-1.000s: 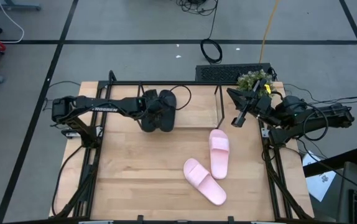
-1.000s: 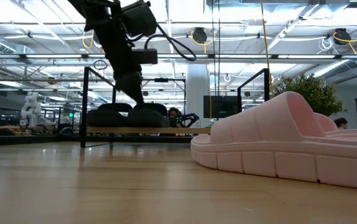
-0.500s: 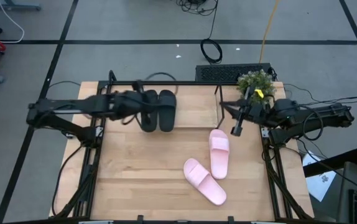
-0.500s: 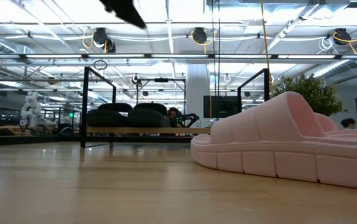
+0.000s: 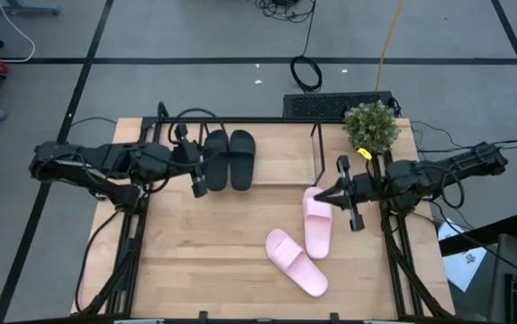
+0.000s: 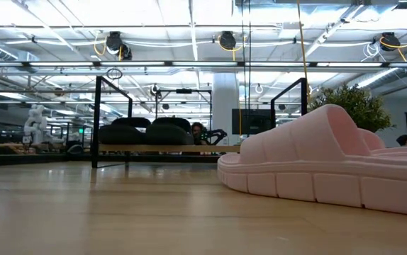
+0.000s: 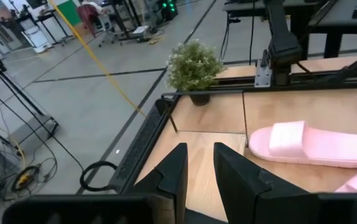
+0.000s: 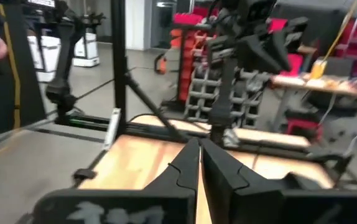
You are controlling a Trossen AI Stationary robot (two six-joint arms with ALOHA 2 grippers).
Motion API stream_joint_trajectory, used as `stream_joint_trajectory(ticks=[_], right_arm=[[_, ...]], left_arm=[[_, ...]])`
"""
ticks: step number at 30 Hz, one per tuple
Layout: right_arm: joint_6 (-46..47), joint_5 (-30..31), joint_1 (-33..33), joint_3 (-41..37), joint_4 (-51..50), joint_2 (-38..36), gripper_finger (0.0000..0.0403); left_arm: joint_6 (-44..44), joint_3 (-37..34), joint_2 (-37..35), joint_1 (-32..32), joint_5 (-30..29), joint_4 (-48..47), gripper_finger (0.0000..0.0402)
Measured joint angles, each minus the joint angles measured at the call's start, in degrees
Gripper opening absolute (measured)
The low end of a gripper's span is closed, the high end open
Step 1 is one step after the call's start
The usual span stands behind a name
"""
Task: Pick and place slides into the shelf
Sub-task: Put the right pink slipper on the shelf
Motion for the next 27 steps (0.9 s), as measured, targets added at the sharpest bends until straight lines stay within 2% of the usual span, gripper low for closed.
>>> stream_joint_trajectory(ticks=[4,8,17,21,24,27], right_arm=[[5.1,-0.2,2.8,0.0,0.6,0.9,0.0008],[15.9,-0.3,5.5,0.0,-1.4,2.2,0.0008],[39.2,5.9,13.1,0.0,-23.8,9.1,0.0008],[51.0,5.7,14.7,0.0,-32.4,13.5,0.0007],[56.2,5.9,16.5,0.2,-32.7,15.6,0.0002],[57.2,6.4,18.1,2.4,-31.4,17.0,0.0001]], left_arm=[[-0.6,0.0,0.5,-1.2,-1.5,-0.6,0.0086],[-2.5,0.0,0.9,-1.9,-1.6,-0.9,0.0086],[-2.5,0.0,0.9,-3.8,-2.0,-2.9,0.0086],[-2.6,0.0,0.9,-3.9,-2.0,-3.4,0.0086],[-2.3,0.0,0.9,-3.9,-2.0,-3.5,0.0086],[-2.1,0.0,0.9,-3.9,-2.0,-3.5,0.0086]])
